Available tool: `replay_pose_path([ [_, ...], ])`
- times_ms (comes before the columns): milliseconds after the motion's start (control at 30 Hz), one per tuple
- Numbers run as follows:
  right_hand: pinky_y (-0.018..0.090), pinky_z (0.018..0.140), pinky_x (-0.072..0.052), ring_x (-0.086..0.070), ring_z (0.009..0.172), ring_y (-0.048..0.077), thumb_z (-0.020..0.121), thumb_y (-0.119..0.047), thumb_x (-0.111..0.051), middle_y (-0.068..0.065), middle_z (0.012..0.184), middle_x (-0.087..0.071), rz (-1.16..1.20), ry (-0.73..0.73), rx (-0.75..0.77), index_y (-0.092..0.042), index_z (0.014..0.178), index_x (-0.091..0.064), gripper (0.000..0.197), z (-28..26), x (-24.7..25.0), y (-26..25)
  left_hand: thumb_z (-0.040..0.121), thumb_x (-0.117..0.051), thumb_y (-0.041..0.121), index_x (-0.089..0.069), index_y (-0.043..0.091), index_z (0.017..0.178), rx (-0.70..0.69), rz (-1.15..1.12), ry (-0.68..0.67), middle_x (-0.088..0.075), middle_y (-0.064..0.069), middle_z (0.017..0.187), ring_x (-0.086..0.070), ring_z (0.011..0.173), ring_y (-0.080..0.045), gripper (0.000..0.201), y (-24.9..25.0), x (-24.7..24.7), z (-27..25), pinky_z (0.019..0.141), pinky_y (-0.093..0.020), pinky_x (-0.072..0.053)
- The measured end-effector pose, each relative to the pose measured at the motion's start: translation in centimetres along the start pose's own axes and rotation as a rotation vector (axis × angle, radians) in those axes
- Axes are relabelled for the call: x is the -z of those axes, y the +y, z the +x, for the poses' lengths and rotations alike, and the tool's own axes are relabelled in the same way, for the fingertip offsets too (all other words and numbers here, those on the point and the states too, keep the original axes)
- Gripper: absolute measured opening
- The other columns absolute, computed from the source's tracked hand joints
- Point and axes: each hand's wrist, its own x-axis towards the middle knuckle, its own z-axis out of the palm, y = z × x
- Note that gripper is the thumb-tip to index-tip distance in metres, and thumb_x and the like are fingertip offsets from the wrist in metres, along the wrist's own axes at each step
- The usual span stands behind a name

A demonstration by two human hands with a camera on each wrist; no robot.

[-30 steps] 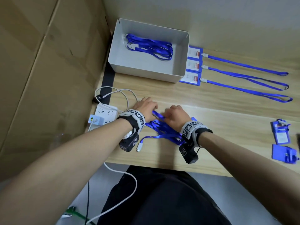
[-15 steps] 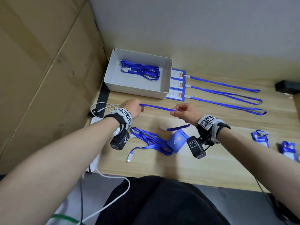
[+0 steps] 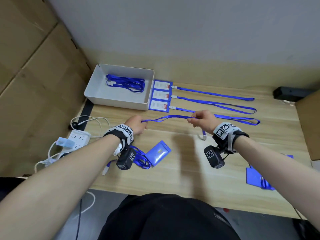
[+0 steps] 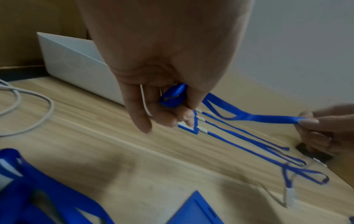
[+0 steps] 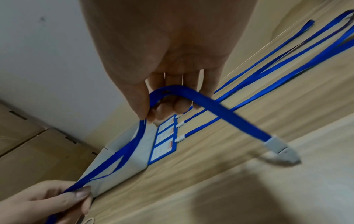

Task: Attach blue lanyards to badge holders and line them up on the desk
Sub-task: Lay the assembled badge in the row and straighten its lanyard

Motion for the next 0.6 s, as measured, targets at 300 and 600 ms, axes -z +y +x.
replay_pose_path([
  [300, 0.032, 0.071, -0.048, -0.061, 0.059, 0.017, 0.097, -0.041, -0.053, 0.005, 0.063, -0.070, -0.053, -0.120, -0.109, -0.016, 0.064, -0.073, 0.046, -4.9, 1.5, 10.0, 0.089, -0.056, 0.012, -0.059, 0.012, 0.070, -0.039, 0.071, -0.360, -0.068, -0.006, 0.062, -0.062, 0.057, -0.023, 0.020, 4.6, -9.4, -1.1, 0.058, -0.027, -0.049],
  [600, 0.039, 0.078, -0.054, -0.066, 0.082, 0.028, 0.084, -0.048, -0.050, 0.006, 0.079, -0.071, -0.285, -0.112, -0.375, -0.015, 0.074, -0.070, 0.040, -8.4, 0.4, 18.0, 0.076, -0.069, 0.036, -0.054, 0.021, 0.067, -0.108, 0.399, -0.568, -0.059, 0.005, 0.067, -0.056, 0.067, -0.020, 0.023, 6.6, -14.8, -2.4, 0.063, -0.029, -0.045],
])
